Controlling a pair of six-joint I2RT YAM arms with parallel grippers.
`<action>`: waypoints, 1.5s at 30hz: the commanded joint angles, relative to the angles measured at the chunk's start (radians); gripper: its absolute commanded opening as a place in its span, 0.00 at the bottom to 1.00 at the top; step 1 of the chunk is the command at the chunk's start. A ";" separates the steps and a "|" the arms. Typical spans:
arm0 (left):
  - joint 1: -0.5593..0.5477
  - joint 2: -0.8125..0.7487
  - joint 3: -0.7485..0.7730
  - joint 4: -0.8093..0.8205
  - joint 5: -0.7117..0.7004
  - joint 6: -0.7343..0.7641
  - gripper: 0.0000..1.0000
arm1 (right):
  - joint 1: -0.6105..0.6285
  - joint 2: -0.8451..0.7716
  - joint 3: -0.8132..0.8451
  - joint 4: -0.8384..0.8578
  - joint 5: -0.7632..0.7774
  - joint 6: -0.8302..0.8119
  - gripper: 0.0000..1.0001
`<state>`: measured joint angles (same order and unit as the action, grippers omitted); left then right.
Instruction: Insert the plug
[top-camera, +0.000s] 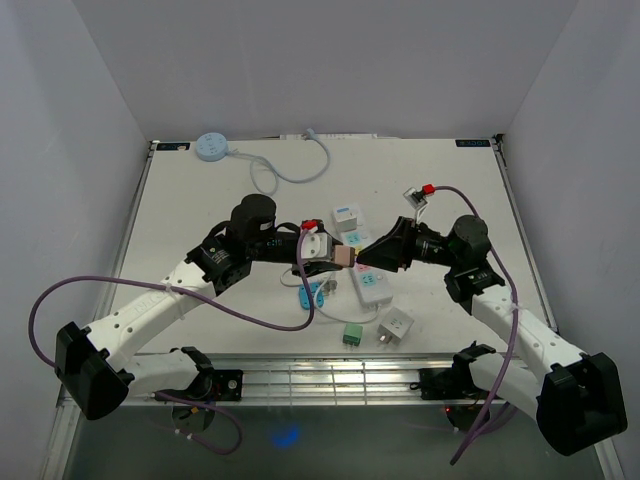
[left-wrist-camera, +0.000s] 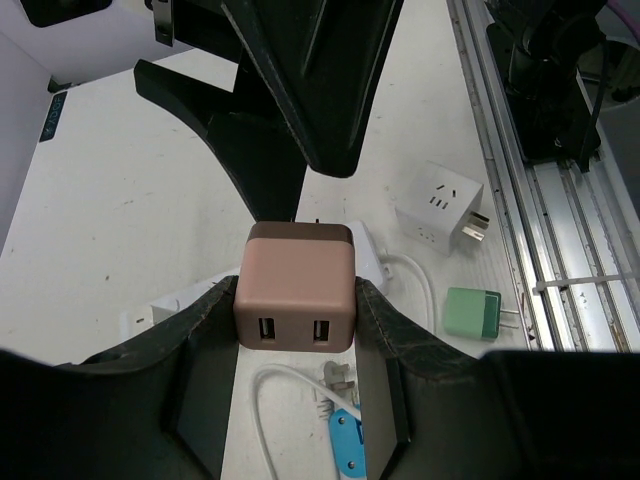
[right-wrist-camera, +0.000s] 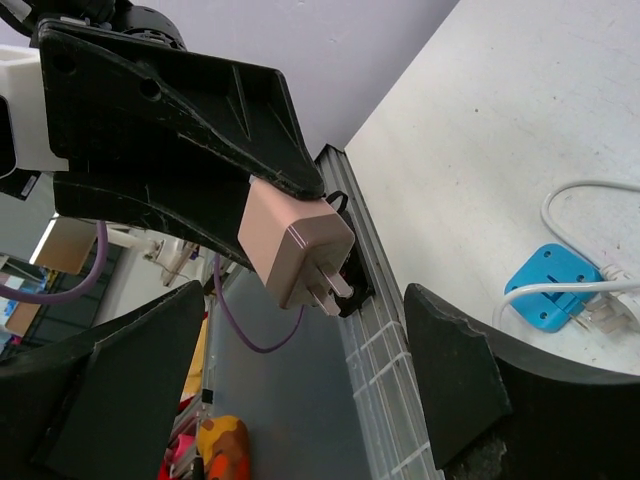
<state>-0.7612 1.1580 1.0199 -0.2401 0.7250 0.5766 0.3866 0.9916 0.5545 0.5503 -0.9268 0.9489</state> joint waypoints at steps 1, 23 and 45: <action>0.000 -0.006 0.014 0.038 0.051 -0.011 0.00 | 0.005 0.012 -0.016 0.120 -0.029 0.060 0.85; -0.001 0.019 0.019 0.081 0.088 -0.027 0.00 | 0.043 0.143 -0.067 0.519 -0.050 0.338 0.52; 0.000 -0.035 -0.007 0.142 0.059 -0.119 0.52 | 0.052 0.168 -0.080 0.679 -0.023 0.386 0.08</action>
<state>-0.7593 1.1744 1.0195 -0.1501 0.7914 0.5186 0.4213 1.1862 0.4469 1.1534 -0.9367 1.3891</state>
